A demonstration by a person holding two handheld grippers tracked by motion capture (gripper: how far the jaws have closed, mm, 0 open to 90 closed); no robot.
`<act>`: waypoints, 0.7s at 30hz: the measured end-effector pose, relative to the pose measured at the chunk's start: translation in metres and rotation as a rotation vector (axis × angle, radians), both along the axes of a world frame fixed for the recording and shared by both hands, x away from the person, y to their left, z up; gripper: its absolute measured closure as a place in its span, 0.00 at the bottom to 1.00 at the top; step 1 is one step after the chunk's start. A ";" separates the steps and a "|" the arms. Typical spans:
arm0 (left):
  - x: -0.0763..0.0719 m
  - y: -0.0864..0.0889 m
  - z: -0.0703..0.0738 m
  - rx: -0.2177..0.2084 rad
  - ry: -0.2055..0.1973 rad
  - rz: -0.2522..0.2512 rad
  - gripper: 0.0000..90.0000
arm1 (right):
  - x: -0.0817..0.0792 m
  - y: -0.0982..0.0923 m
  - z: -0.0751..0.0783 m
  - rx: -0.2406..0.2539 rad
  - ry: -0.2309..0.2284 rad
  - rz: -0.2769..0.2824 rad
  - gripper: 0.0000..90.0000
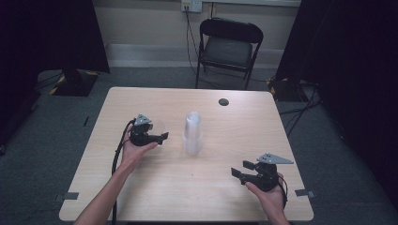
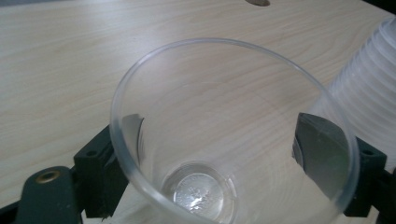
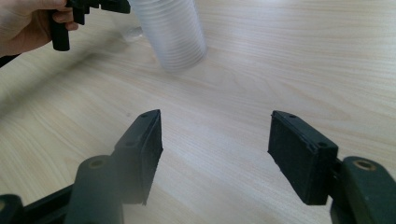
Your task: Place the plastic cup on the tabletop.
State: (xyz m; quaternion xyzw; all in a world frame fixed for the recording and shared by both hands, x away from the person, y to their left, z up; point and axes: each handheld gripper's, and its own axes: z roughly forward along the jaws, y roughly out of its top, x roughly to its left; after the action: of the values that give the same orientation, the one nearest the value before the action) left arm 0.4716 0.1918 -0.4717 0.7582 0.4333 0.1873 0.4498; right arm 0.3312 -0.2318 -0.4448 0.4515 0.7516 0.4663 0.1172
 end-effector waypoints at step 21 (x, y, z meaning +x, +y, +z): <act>-0.024 0.017 0.002 -0.008 0.024 0.009 0.20 | 0.002 -0.005 -0.002 0.001 -0.002 -0.024 0.38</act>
State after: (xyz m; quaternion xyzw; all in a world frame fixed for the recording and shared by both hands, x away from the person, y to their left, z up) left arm 0.4480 0.2087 -0.4697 0.7565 0.4431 0.1784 0.4468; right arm 0.3329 -0.2365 -0.4463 0.4602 0.7458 0.4656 0.1232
